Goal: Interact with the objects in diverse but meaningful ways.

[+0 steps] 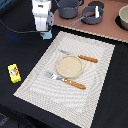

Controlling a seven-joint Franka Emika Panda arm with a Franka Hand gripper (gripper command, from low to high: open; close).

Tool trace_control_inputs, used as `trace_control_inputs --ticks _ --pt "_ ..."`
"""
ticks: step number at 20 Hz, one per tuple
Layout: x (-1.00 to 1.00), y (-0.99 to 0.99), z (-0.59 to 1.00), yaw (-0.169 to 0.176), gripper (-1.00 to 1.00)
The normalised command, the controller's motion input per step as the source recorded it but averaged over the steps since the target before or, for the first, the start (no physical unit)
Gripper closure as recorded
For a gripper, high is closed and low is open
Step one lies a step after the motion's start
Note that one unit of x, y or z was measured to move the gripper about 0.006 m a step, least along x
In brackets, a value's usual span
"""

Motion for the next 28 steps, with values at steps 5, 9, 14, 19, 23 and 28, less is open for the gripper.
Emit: trace_control_inputs --ticks 5,9,14,19,23,28 --pt "-0.19 -0.04 -0.19 0.071 -1.0" --pt "-0.17 -0.06 -0.18 0.066 -1.0" --pt "0.0 -0.02 -0.1 0.037 -1.0" --pt "0.05 -0.02 -0.04 0.023 1.0" --pt "0.13 0.0 0.0 0.0 1.0" --pt "0.07 0.0 0.0 0.0 1.0"
